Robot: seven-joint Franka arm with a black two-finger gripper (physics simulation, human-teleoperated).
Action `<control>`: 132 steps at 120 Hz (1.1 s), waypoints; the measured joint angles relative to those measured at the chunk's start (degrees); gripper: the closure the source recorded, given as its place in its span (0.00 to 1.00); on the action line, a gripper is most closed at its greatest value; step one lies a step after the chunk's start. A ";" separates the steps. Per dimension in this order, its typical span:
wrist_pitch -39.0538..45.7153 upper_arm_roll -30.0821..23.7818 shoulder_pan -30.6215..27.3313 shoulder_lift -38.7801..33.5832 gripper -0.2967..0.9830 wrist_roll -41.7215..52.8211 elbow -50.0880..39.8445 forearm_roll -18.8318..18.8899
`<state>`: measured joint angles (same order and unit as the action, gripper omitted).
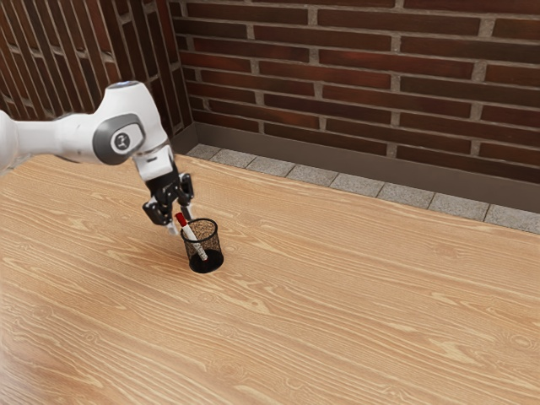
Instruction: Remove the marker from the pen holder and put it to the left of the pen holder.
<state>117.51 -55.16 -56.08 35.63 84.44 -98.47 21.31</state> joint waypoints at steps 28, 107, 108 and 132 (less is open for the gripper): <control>0.01 0.45 0.24 0.04 0.59 -1.90 0.09 -1.18; 0.71 -0.35 0.08 -1.39 0.82 -4.72 0.15 -2.09; 0.70 -0.44 0.03 -1.52 0.82 -4.74 0.15 -2.19; -1.61 -8.51 -5.43 -6.51 0.83 -5.25 1.35 -5.10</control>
<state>115.90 -63.67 -61.51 29.12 79.19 -97.11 16.20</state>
